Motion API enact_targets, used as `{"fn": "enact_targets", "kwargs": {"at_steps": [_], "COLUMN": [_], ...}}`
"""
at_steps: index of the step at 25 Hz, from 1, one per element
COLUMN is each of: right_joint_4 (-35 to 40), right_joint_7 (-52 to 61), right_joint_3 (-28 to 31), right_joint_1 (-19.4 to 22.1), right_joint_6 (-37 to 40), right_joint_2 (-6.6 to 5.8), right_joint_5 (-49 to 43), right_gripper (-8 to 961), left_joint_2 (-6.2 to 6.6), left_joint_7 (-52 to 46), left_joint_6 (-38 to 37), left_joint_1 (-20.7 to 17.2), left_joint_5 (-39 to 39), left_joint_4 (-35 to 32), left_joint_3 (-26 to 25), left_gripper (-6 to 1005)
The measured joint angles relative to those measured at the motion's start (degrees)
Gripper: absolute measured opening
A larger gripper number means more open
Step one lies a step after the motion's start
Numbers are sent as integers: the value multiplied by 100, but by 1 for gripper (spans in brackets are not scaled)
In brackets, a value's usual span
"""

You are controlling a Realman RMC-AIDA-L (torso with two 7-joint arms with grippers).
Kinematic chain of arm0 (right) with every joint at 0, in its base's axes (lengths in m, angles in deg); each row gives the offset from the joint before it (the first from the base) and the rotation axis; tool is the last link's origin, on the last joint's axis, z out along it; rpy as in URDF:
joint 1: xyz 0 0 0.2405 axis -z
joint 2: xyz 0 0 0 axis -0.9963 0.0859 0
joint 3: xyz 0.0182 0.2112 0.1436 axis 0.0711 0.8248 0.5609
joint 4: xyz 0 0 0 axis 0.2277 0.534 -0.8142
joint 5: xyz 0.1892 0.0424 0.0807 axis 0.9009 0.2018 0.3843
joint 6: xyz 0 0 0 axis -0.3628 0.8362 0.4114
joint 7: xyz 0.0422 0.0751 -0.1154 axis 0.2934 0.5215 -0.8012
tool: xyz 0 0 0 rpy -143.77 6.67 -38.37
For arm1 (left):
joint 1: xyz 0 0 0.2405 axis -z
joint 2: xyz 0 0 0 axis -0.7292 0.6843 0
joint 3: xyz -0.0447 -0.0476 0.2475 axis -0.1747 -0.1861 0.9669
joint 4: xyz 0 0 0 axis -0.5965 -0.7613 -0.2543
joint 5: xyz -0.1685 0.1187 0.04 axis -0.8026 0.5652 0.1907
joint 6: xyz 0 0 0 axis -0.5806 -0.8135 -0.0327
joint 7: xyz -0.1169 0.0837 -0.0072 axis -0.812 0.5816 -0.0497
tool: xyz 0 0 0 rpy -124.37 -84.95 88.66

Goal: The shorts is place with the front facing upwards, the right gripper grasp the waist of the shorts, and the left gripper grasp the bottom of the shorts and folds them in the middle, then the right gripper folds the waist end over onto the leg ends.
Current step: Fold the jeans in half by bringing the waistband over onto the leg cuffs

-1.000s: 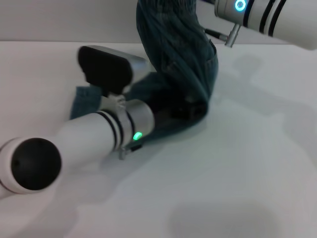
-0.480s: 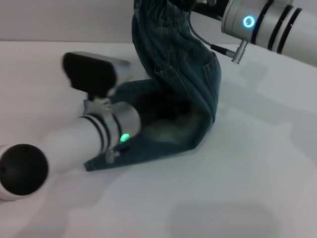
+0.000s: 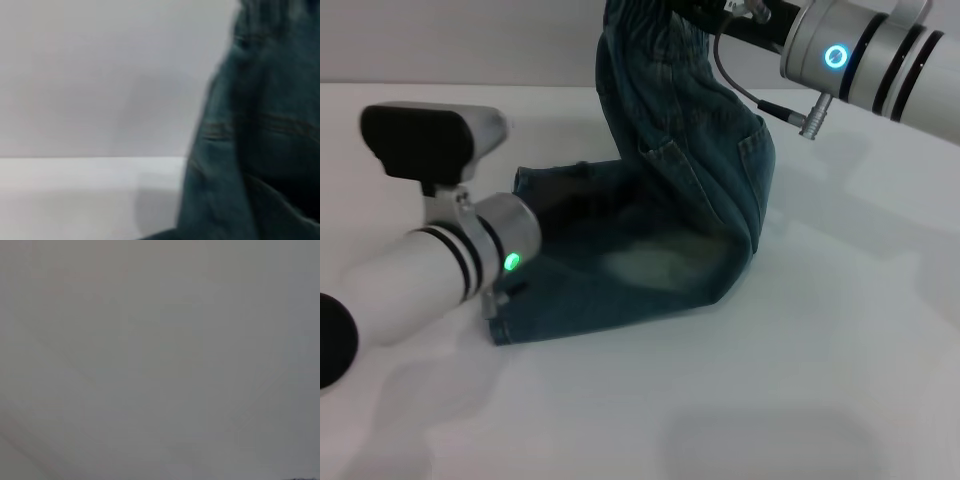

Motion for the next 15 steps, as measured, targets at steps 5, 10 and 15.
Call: {"fn": "enact_targets", "kwargs": {"at_steps": [5,10,15], "right_joint_4": [0,13,49], "right_joint_7": [0,18,21], "right_joint_3": [-39,-368,-1075], "right_joint_1": [10,12,12], "right_joint_6": [-102,-108,-92], "right_joint_2": [3,25,35], "right_joint_5": [0,18,359], "right_gripper": [7,7,7], "left_joint_2": [1,8,7], "left_joint_7": [596,835,837], "left_joint_6": [-601,-1320,-2109], "left_joint_1": [-82,-543,-994], "left_joint_5": [24,131,144], "left_joint_4": [-254,-124,-43], "left_joint_3": [-264,-956,-1435], "left_gripper": [730,730,730]}}
